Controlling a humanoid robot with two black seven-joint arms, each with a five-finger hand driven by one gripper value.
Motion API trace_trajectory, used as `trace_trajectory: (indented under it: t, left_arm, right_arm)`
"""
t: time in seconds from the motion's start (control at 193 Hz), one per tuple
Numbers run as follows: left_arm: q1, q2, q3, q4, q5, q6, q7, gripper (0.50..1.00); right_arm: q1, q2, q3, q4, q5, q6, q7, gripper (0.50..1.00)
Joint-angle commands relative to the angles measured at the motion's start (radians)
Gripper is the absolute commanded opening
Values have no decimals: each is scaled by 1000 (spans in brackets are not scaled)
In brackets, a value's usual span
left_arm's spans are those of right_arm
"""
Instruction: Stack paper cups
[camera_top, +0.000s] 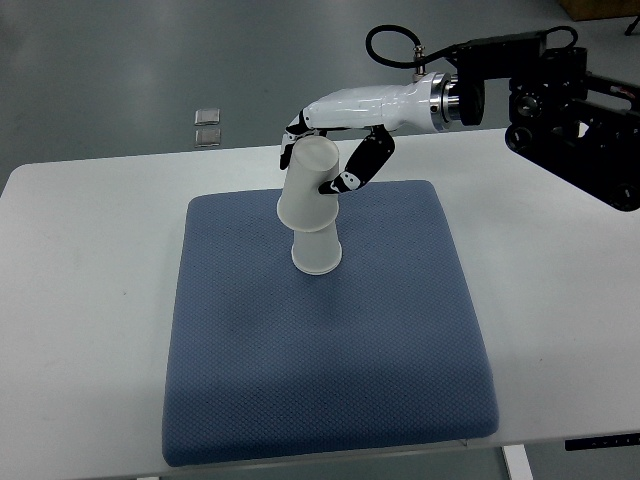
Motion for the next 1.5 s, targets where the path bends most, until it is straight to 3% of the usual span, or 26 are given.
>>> trace_trajectory:
  t: [0.0,0.481,0.916,1.366,1.496]
  left_arm:
    - [0,0,0,0,0,0,0,1000]
    - [0,0,1,0,0,0,0,1000]
    - [0,0,1,0,0,0,0,1000]
    - [0,0,0,0,0,0,0,1000]
    - [0,0,0,0,0,0,0,1000]
  right_arm:
    - [1,16,1,-18,-2,-7,-24,527]
    - [1,53,-1,-46,-2,-10,-104,529]
    - [-8,71,-33,-81,-2,-41,-118,533]
    - [-31,71,-50,-86,-2,-41,-120,590]
    - [-40,71,-50,-86,-3,-41,-132,643]
